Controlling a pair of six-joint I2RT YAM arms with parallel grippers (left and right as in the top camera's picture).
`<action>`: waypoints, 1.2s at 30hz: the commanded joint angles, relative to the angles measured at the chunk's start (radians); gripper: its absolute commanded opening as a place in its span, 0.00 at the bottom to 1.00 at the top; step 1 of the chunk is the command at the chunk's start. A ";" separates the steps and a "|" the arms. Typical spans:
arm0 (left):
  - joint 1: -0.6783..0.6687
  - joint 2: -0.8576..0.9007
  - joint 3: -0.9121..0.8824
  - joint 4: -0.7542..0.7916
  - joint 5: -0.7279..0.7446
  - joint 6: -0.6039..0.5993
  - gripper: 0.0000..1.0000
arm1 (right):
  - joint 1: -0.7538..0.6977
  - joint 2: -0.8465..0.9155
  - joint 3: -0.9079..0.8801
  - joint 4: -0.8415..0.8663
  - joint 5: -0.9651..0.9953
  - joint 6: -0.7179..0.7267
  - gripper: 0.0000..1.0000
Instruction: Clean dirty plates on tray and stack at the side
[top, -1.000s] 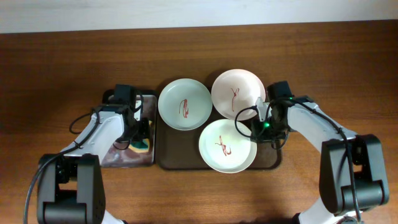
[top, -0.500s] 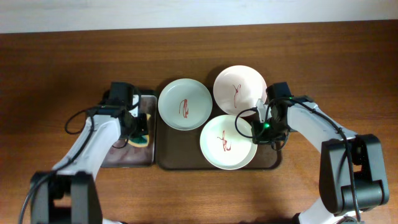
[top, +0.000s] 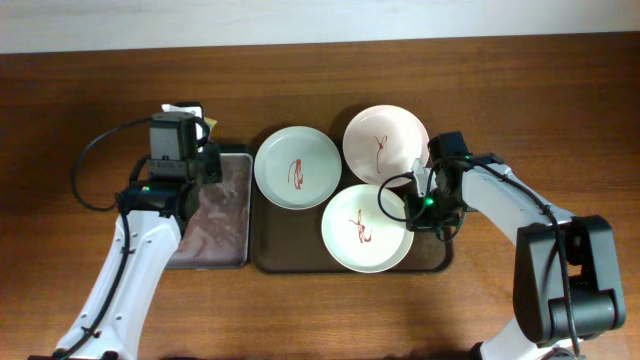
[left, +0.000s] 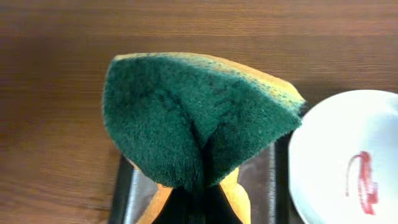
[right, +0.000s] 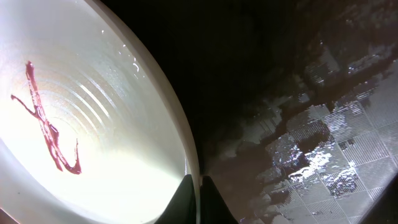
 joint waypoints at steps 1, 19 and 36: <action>-0.075 -0.029 0.022 0.009 -0.204 0.031 0.00 | 0.007 0.006 0.013 -0.004 0.009 -0.008 0.04; -0.109 -0.029 0.022 0.003 -0.222 0.031 0.00 | 0.007 0.005 0.013 0.001 0.009 -0.008 0.04; 0.053 0.186 0.020 -0.323 0.243 -0.089 0.00 | 0.007 0.006 0.013 0.003 0.009 -0.008 0.04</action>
